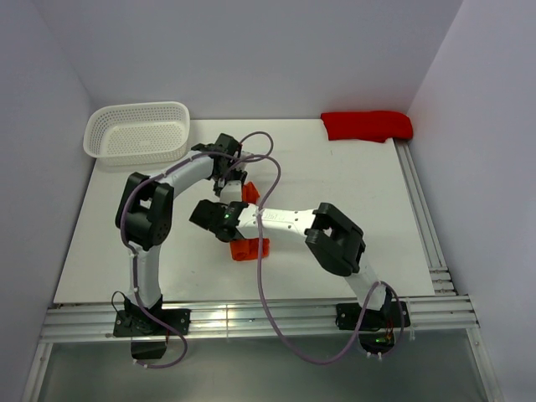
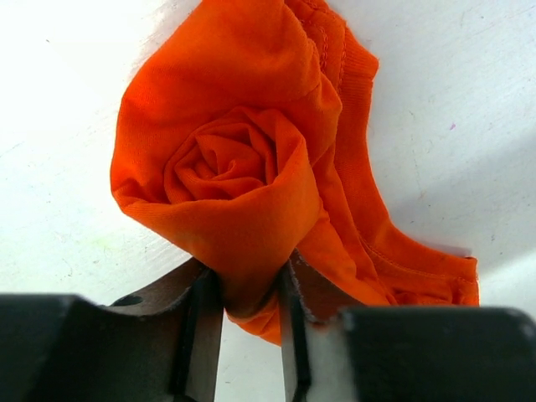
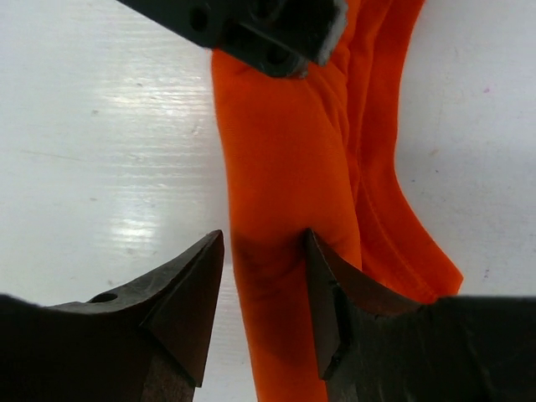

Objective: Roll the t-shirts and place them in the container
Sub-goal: Roll the tshirt

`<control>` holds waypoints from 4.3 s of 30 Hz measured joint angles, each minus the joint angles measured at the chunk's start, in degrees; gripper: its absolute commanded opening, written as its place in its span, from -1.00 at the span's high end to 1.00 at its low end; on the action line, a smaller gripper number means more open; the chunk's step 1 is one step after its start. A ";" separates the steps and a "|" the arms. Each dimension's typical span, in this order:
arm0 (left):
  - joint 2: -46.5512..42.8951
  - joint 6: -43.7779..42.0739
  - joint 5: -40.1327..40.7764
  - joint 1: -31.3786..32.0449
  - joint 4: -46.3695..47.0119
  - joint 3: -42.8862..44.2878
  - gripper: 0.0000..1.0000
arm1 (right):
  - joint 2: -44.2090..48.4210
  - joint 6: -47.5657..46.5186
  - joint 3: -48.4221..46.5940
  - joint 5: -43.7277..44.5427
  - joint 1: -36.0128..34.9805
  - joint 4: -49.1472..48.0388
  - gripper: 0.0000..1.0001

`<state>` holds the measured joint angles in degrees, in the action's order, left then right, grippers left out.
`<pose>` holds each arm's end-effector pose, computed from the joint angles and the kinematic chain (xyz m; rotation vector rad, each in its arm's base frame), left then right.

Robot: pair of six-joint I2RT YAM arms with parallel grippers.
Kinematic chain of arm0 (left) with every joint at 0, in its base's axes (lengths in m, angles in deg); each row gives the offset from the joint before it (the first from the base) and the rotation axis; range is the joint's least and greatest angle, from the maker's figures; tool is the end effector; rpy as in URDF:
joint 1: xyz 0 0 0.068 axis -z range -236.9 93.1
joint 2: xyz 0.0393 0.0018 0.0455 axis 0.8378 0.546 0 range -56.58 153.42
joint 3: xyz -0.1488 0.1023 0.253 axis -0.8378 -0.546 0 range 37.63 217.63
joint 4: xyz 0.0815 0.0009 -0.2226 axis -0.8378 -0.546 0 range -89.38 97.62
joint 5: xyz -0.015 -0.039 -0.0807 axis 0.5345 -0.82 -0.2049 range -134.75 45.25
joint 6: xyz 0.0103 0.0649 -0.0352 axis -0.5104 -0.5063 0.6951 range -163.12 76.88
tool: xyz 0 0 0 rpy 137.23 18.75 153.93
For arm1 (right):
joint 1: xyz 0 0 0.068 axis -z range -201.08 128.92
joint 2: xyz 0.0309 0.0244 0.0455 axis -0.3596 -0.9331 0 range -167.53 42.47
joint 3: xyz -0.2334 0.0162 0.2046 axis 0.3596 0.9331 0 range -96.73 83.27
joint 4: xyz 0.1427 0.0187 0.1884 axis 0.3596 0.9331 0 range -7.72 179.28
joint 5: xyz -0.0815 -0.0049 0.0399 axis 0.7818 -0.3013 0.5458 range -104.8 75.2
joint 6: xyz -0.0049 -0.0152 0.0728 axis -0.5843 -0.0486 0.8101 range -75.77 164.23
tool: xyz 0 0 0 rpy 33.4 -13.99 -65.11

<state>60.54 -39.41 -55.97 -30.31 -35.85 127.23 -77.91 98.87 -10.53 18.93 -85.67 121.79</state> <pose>0.3737 -0.2007 0.2074 0.6106 2.7803 -0.3945 0.2231 0.3888 0.2155 -0.0556 2.4352 0.0713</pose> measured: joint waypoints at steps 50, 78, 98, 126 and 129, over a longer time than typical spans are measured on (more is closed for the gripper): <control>-1.79 -5.20 -30.01 -9.62 6.08 -10.51 -0.65 | 13.00 24.81 62.14 -40.06 18.03 -93.74 0.40; 0.20 -0.50 -14.45 -2.23 0.26 -3.63 0.08 | 31.06 15.93 54.97 -26.80 15.74 -53.51 -0.18; 2.47 -2.91 -13.33 -1.38 -2.93 -0.46 -0.10 | 18.43 6.84 43.01 -29.03 19.15 -47.54 0.21; 0.55 -2.99 -37.44 -8.13 7.04 -12.09 -0.55 | 17.33 9.84 42.80 -29.42 19.41 -48.41 0.75; 0.59 -0.46 -39.82 -8.13 9.31 -13.97 -0.46 | 17.33 10.27 43.58 -29.92 19.71 -49.62 0.75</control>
<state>61.13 -39.87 -95.80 -38.45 -26.54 113.26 -60.58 109.14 33.05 -10.99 -65.96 72.17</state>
